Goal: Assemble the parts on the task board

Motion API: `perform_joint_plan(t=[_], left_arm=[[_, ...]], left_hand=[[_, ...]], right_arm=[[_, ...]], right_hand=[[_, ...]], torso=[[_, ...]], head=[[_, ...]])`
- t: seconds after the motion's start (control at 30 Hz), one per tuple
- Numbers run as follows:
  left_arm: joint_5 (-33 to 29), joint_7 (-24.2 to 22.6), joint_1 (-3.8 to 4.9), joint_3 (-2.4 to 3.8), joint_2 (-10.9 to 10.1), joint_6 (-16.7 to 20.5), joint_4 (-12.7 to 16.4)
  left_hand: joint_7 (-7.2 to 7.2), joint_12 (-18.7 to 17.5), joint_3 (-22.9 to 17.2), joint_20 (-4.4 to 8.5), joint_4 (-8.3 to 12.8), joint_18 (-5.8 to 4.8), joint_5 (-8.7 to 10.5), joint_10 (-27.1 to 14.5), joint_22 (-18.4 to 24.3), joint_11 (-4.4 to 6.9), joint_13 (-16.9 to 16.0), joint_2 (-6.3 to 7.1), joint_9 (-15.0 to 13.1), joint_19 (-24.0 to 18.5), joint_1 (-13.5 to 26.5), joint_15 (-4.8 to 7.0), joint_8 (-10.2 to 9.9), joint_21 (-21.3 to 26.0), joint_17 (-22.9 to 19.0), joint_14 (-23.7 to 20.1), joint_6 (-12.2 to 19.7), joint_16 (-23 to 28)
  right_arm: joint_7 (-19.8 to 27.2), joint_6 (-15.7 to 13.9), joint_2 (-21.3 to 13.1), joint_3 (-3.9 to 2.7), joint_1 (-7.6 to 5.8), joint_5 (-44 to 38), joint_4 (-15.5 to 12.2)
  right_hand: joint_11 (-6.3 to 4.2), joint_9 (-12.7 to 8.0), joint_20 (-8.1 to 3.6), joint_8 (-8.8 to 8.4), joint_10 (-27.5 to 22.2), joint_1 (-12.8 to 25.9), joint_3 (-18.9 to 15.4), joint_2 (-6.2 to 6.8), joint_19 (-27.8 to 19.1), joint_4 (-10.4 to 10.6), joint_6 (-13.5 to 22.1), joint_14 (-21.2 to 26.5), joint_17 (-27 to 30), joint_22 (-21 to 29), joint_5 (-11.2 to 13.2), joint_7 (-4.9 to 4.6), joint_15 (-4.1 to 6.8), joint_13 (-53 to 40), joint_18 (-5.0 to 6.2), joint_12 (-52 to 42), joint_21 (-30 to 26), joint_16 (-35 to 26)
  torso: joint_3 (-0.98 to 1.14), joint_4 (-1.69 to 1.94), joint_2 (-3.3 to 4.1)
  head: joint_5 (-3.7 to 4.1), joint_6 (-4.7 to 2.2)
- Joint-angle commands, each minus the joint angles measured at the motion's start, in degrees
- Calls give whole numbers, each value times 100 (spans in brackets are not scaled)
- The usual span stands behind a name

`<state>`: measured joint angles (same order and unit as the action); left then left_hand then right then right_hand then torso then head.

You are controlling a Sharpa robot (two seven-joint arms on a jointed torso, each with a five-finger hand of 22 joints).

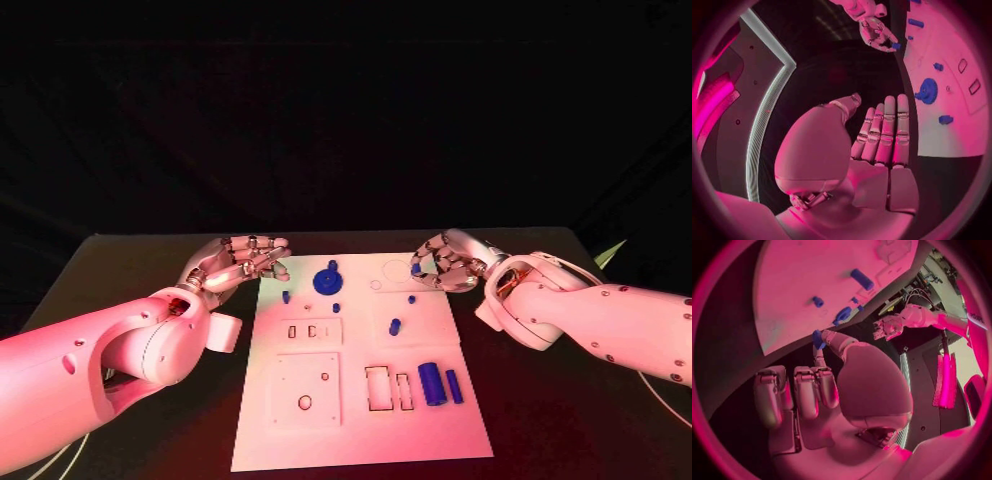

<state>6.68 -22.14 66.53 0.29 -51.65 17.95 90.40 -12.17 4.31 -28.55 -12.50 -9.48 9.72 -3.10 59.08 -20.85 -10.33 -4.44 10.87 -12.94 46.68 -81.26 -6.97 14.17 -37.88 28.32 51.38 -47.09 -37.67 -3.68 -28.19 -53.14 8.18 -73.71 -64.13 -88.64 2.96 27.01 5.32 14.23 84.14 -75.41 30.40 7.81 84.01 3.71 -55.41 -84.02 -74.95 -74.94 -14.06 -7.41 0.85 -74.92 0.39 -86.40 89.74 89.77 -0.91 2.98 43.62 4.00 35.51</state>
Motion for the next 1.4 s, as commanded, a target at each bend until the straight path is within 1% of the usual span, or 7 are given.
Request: perform_joint_plan(t=[0.03,0.2,0.47,0.57,0.73,0.97,1.4], left_arm=[[-13,-28,3,3,28,-111,-29],[-27,-23,4,3,72,-111,-143],[-47,-9,5,2,162,-123,-287],[-50,28,6,1,199,-149,-338],[-52,70,8,-1,243,-178,-385],[-53,89,10,-1,277,-195,-396],[-53,101,12,-1,302,-209,-385]], left_hand=[[-153,5,11,12,38,45,15,-32,-8,10,-8,-6,-8,-36,62,14,-6,-23,-6,-35,42,-30],[-156,12,14,7,44,47,16,-40,-31,7,-11,-12,-14,-67,71,12,-3,-55,-12,-44,51,-43],[-154,15,15,6,44,47,16,-39,-33,8,-12,-13,-15,-70,74,12,-1,-59,-13,-45,50,-45],[-154,15,15,6,44,47,16,-39,-33,8,-12,-13,-15,-70,74,12,-1,-59,-13,-45,50,-45],[-153,19,16,5,43,47,16,-34,-36,9,-13,-13,-17,-75,78,11,2,-63,-14,-46,48,-46],[-152,20,17,5,42,47,16,-34,-37,9,-14,-13,-18,-76,80,11,2,-64,-14,-47,47,-46],[-150,23,19,4,41,47,16,-30,-40,11,-15,-14,-19,-81,83,11,5,-69,-16,-49,45,-47]], right_arm=[[-632,-295,81,0,-12,-200,-244],[-989,-424,425,22,12,-396,-568],[-1348,-431,974,57,129,-618,-712],[-1460,-416,1139,67,204,-741,-712],[-1643,-402,1380,74,312,-1052,-641],[-1873,-312,1667,88,455,-1444,-509],[-2043,-153,1930,103,641,-1714,-326]], right_hand=[[-10,161,-36,139,162,5,28,-69,599,6,18,-598,-1505,-1506,-33,-2,23,-1084,-39,36,26,23],[-11,168,-35,149,142,6,33,-79,599,3,16,-598,-1505,-1506,-38,1,23,-1064,-39,55,26,23],[-17,191,-35,186,121,38,21,-73,599,5,5,-598,-1505,-1506,-23,9,27,-1042,-39,77,26,23],[-18,195,-36,191,110,43,20,-74,599,6,5,-598,-1505,-1506,-19,11,27,-1031,-39,88,26,23],[-20,198,-36,196,110,49,19,-75,599,7,6,-598,-1505,-1506,-16,13,29,-1030,-39,89,26,23],[-33,223,-42,233,122,83,-1,-40,599,-4,5,-598,-1505,-1506,32,27,39,-1036,-39,85,26,23],[-36,229,-45,242,122,92,-5,-31,599,-7,6,-598,-1505,-1506,45,31,42,-1035,-39,87,26,23]], torso=[[-4,-15,-24],[-9,-24,-57],[-32,-22,-102],[-45,-12,-113],[-33,-25,-104],[-32,-20,-91],[-31,-14,-95]], head=[[-33,6],[-96,19],[-218,70],[-253,90],[-328,105],[-341,143],[-395,229]])
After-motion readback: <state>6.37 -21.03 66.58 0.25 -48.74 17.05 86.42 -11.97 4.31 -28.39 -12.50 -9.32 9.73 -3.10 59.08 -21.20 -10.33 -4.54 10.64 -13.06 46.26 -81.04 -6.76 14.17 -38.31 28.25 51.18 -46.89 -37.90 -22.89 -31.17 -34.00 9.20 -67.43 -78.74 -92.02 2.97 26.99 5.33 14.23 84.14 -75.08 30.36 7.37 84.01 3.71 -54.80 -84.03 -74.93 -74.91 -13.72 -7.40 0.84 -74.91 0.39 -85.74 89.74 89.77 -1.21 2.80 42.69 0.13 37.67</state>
